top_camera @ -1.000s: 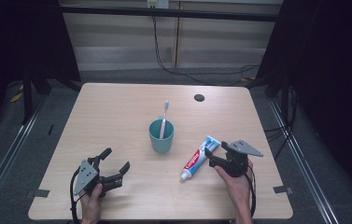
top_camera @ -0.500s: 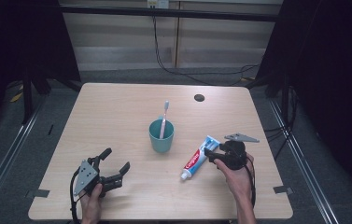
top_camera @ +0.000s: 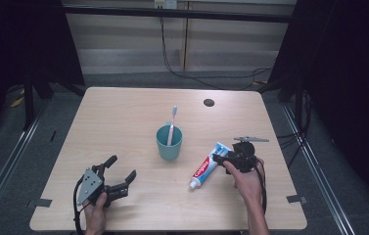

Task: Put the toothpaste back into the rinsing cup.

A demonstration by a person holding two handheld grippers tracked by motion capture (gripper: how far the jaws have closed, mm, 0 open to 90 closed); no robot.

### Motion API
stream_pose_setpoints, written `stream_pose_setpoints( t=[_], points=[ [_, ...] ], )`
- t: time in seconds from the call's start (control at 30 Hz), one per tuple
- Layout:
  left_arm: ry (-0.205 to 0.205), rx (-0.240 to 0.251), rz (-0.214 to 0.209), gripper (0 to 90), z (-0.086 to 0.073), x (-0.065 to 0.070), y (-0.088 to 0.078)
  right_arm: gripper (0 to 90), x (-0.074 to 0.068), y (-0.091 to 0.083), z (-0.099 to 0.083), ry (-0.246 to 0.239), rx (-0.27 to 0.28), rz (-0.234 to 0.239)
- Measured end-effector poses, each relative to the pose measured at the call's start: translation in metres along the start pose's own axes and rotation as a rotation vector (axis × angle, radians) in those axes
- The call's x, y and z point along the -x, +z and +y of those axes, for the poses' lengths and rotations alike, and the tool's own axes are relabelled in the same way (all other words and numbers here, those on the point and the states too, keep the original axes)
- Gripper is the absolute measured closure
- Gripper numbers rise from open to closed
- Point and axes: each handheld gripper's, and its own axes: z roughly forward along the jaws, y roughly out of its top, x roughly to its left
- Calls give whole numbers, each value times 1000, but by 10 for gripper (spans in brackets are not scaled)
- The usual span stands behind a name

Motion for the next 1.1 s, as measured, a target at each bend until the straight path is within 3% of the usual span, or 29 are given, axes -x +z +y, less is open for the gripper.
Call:
stream_pose_setpoints(
  t=[0.27, 0.37, 0.7, 0.83, 0.97, 1.1],
  points=[
    [5, -1, 0, 155, 0, 0, 0, 247, 1, 13, 2, 6, -47, -24],
    [4, -1, 0, 155, 0, 0, 0, 207, 1, 18, 6, 19, -89, -34],
    [4, -1, -1, 156, 0, 0, 0, 263, -2, 26, 21, 56, -218, -87],
    [-2, 0, 1, 156, 0, 0, -1, 309, -4, 25, 26, 59, -225, -103],
    [-4, 2, 0, 156, 0, 1, -1, 316, -4, 28, 31, 95, -261, -95],
    [-4, 2, 0, 155, 0, 1, -1, 316, -6, 33, 33, 101, -285, -107]
  ],
)
